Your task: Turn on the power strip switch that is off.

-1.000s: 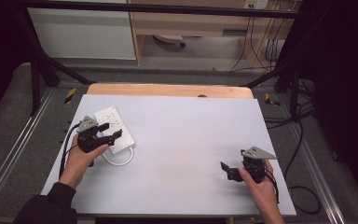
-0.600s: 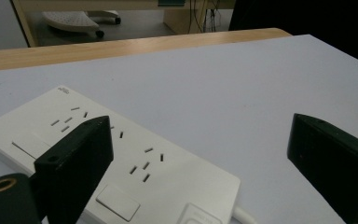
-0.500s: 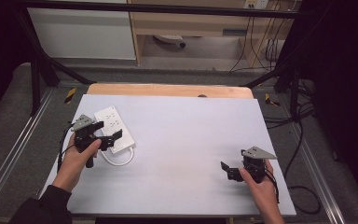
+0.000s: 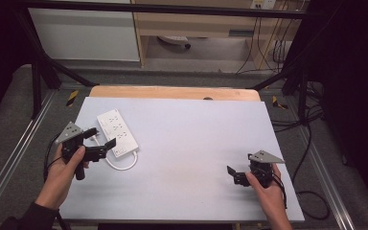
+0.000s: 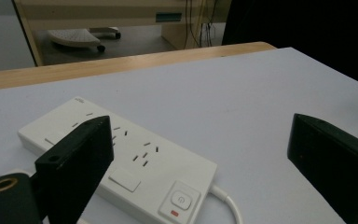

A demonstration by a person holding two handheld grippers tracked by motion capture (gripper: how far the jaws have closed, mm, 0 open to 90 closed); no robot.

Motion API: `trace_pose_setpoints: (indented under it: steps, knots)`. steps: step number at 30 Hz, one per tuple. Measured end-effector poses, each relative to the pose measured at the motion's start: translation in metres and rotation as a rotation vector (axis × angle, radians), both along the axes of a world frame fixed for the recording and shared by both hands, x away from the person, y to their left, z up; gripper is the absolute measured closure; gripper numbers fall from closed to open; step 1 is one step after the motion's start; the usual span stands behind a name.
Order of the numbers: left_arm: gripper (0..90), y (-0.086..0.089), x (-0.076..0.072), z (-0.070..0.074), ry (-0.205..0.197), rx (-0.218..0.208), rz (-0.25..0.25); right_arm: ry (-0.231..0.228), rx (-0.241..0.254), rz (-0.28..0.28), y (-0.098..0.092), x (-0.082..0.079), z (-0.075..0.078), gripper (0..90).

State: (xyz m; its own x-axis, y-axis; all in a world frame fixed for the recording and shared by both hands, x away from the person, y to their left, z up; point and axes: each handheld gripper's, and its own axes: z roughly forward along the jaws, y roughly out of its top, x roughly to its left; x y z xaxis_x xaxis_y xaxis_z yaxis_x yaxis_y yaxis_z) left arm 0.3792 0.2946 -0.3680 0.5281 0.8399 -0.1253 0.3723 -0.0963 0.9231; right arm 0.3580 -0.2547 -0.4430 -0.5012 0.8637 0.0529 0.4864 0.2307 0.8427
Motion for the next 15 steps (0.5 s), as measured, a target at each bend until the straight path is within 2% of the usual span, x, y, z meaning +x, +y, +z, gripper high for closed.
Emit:
trace_pose_setpoints:
  steps: [8,15]
  knots:
    - [7.2,0.017,-0.018,-0.002,-0.003,-0.005,0.016,0.003,0.001,-0.003,0.000,0.000,0.000,2.4]
    - [7.2,0.028,-0.034,-0.010,0.004,-0.006,0.014,0.005,0.002,-0.006,0.000,0.000,-0.001,2.4]
